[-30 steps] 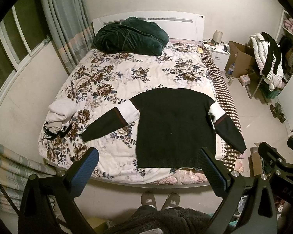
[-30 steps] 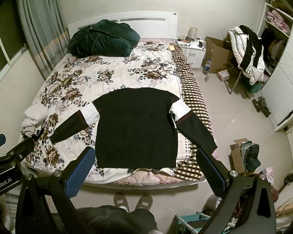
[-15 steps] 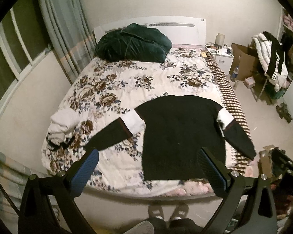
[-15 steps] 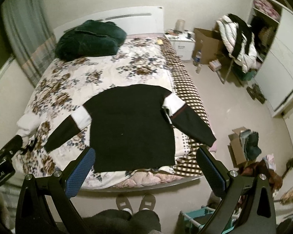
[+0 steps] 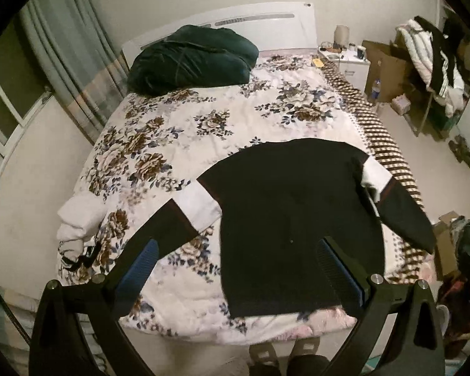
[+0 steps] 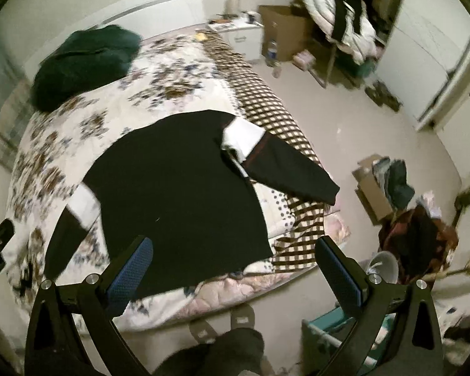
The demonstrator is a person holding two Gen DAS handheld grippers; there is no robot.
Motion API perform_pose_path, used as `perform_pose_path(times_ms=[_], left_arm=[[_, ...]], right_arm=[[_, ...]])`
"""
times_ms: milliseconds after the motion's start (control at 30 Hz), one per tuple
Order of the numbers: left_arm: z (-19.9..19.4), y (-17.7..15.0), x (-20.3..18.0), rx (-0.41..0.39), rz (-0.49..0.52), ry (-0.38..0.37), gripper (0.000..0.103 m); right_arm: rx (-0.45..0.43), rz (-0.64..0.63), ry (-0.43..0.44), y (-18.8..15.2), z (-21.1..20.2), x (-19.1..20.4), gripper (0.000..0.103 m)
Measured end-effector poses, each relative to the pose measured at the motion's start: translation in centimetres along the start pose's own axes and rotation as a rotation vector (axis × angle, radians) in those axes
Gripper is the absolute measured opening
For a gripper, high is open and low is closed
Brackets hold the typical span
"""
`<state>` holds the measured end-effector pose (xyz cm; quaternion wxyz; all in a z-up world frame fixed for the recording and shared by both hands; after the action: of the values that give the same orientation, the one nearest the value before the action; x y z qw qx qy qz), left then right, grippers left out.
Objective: Fold small clothes
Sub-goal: 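Grasp one sleeve cuff with the right tool while the left tool approaches the sweater body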
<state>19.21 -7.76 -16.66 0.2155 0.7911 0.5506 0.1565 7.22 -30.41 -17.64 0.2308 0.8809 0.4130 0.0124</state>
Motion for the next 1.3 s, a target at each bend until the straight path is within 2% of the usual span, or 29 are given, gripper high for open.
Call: perform_pose_path(times_ms=[133,333,533,700,767,800,867,900,967,1000,1067,1133,1200,1267,1300], left_arm=[[5.5,1.2,-1.6,0.024,-0.003,0.015,0.103],[15.7,1.5,-5.8,0.117,0.001,0.065,0.103],[26.9,-0.7,-11.3,0.275,-0.011,0.045,0.103],[34.7,-2.7,-15.6,0.359,0.009,0.042,0.103],[37.0,-3.4,-17.0,0.391,0.017,0.043,0.103],[37.8,-3.7,-17.5,0.403,0.016,0.041,0.103],[39.4,-4.3,-18.6,0.426,0.014,0.04,0.103],[39.9,-4.4,-19.0,0.431,0.018,0.04,0.103],[41.1,-4.6,-20.1,0.436,0.031,0.043,0.103],[41.6,-4.6,-20.4,0.44,0.048,0.043,0.103],[42.6,-4.6,-21.0,0.441,0.053,0.039,0.103],[43.5,-4.5,-21.3,0.437,0.055,0.041,0.103],[44.4,-4.7,-21.3,0.439,0.052,0.037,0.103],[45.2,-4.9,-21.1,0.441,0.039,0.029,0.103],[45.6,-4.8,-21.0,0.439,0.031,0.02,0.103]], right_arm=[[0.055,0.123,0.021,1.7,9.7,-1.7,0.103],[0.188,0.444,0.096,2.5,28.7,-8.0,0.103],[0.277,0.85,0.113,-0.1,46.3,-17.4,0.103],[0.29,1.122,0.134,-3.5,56.8,-24.8,0.101],[0.3,1.188,0.149,-4.8,59.7,-26.6,0.097],[0.299,1.212,0.165,-5.2,60.9,-27.1,0.092],[0.295,1.258,0.201,-5.7,63.4,-28.0,0.077],[0.277,1.276,0.213,-5.7,64.0,-28.4,0.063],[0.223,1.294,0.213,-5.4,65.0,-29.1,0.053],[0.196,1.299,0.213,-5.1,65.3,-29.3,0.045],[0.18,1.292,0.22,-4.5,66.2,-29.3,0.044],[0.235,1.279,0.222,-4.2,68.0,-28.9,0.052],[0.272,1.305,0.249,-4.4,69.4,-28.7,0.052],[0.247,1.33,0.262,-4.1,70.3,-28.9,0.052],[0.218,1.337,0.263,-3.9,69.7,-28.8,0.045]])
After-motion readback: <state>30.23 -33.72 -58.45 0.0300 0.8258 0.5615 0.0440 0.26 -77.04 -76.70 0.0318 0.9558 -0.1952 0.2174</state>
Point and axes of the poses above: each gripper's, at about its wrist camera, not at the fingertips, and z roughly the way its jaws point, x to its left, y to its top, the point moved 4 cm from there along z, roughly the way its jaws point, and after that the axes turned 11 degrees about -y, right-handed, at the moved point
